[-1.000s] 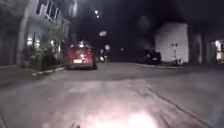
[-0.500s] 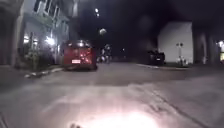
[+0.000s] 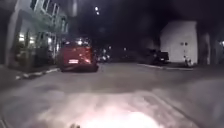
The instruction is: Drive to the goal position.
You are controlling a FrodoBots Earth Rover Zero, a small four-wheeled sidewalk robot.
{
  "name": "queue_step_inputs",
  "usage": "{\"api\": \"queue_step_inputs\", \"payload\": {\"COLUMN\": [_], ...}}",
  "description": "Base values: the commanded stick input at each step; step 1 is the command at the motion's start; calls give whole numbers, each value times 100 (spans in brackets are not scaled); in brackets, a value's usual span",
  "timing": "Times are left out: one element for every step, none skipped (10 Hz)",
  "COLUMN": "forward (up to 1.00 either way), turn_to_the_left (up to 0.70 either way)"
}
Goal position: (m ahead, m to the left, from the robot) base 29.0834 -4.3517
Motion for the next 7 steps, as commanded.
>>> {"api": "queue_step_inputs", "payload": {"forward": [100,100,100,100,100,100,100], "turn_to_the_left": [0,0,0,0,0,0,0]}}
